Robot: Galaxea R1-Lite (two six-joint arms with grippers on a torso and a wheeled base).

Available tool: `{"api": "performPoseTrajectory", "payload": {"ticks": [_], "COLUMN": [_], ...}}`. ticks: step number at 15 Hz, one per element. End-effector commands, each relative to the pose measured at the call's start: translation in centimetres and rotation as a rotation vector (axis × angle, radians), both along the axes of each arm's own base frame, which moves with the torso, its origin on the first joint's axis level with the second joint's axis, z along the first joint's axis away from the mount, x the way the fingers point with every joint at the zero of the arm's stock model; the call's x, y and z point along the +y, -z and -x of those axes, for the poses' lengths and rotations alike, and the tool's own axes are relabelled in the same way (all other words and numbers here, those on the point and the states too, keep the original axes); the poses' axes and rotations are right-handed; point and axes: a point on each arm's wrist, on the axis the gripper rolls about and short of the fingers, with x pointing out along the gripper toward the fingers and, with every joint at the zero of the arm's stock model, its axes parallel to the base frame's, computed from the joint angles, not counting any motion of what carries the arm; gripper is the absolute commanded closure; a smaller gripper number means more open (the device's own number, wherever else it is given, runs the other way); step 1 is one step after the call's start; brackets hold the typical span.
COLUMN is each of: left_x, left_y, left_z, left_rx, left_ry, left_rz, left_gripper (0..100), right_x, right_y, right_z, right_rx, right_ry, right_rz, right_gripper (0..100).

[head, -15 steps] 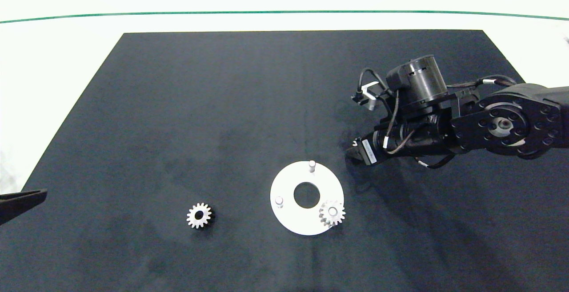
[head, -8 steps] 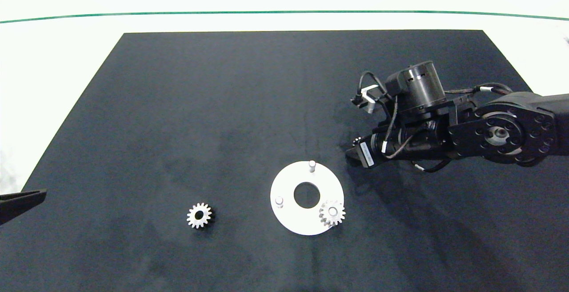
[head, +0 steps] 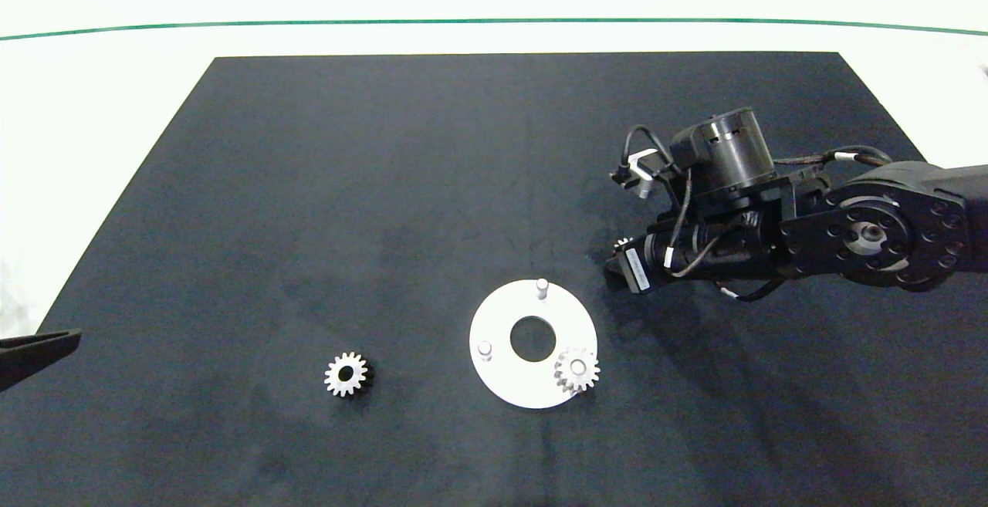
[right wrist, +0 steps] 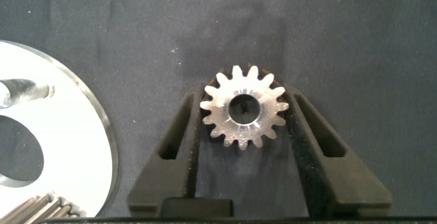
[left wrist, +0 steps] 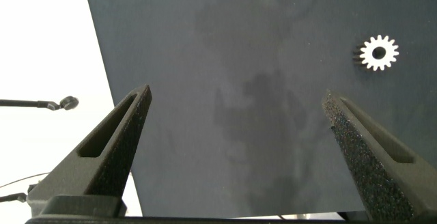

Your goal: Install three planetary gears onto the carrier pins

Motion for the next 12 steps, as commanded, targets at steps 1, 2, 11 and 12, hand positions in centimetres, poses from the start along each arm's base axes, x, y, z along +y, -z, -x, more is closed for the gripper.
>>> {"api": "performPoseTrajectory", "payload": {"ticks": [1, 2, 11, 12], "left_x": [0.0, 0.0, 0.0, 0.0], "left_y": [0.1, 0.1, 0.0, 0.0], "left_z": [0.0, 0.0, 0.2, 0.2], "left_rx": [0.005, 0.005, -0.003, -0.004], "left_ry": [0.0, 0.0, 0.006, 0.006], "left_rz": [-0.002, -0.002, -0.002, -0.002], "left_gripper": [0, 0, 0, 0], "right_x": [0.0, -0.1, 4.3, 5.2], "right_y": [-0.5, -0.5, -3.5, -3.4], "right_z": [0.5, 0.6, 5.7, 5.9], "right_rx": [-0.01, -0.01, -0.09, -0.09], "right_ry": [-0.004, -0.006, -0.184, -0.207], "right_rz": [-0.002, -0.001, -0.024, -0.018], "right_gripper": [63, 64, 75, 75]}}
